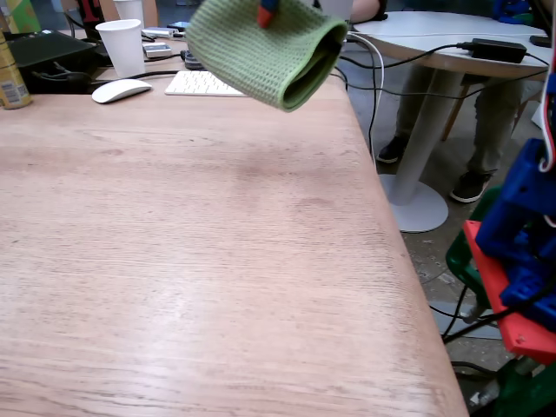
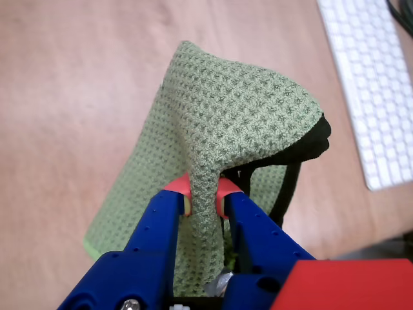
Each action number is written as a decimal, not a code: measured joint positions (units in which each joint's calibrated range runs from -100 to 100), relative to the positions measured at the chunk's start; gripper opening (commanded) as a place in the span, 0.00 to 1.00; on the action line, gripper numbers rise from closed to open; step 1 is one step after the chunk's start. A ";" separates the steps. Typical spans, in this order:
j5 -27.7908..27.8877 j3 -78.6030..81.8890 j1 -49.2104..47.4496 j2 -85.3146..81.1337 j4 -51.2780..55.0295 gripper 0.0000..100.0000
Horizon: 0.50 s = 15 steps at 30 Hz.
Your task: Clean the table
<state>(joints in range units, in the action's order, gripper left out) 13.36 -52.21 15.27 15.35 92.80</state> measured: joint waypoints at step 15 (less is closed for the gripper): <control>-10.11 -11.45 -28.84 23.78 -24.43 0.00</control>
<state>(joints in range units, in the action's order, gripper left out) 3.25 -63.66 -13.57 39.13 68.36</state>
